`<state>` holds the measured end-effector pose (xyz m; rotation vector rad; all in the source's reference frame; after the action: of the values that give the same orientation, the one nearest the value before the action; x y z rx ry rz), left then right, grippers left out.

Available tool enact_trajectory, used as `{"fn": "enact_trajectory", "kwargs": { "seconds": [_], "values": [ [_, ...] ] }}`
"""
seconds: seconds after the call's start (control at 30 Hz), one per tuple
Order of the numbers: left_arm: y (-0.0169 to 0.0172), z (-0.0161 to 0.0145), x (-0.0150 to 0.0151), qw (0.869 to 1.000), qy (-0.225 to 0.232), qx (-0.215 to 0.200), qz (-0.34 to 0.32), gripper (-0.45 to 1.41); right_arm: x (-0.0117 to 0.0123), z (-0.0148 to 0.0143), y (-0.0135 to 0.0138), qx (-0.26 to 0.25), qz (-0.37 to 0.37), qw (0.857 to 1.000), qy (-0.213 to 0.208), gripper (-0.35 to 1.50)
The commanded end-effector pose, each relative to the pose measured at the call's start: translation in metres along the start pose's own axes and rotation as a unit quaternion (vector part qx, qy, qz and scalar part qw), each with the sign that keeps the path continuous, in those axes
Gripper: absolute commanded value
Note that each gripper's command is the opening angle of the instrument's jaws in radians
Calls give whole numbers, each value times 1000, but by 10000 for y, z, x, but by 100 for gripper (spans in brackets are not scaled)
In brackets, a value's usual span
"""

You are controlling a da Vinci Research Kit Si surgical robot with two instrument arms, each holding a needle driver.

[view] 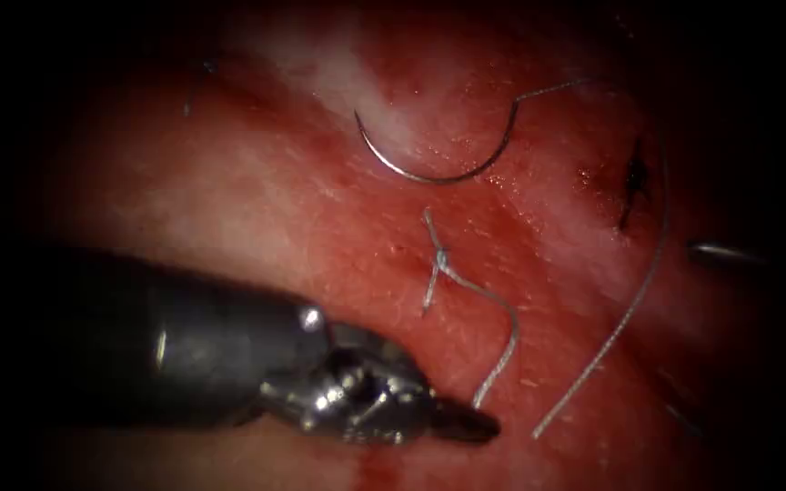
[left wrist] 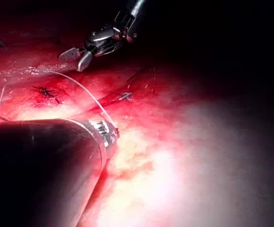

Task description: Wound Closure

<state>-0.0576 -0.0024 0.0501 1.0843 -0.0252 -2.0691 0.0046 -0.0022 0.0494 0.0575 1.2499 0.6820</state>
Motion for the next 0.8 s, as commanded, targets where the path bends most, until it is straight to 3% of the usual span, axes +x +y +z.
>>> {"fn": "enact_trajectory", "kwargs": {
  "seconds": [0.03, 0.47, 0.6, 0.8],
  "values": [
    [-2, 3, -1, 1000, 0, 4, -3, -45, -4, 21, -8, 16, -11, 1000, 5, 101],
    [-20, -62, 0, 999, -17, 29, -18, -45, -26, 98, -73, 149, -120, 981, 28, 128],
    [-23, -67, 3, 999, -18, 29, -21, -45, -35, 119, -88, 151, -141, 978, 22, 131],
    [-23, -67, 8, 999, -19, 29, -22, -45, -30, 143, -98, 141, -165, 976, 25, 133]
  ]
}}
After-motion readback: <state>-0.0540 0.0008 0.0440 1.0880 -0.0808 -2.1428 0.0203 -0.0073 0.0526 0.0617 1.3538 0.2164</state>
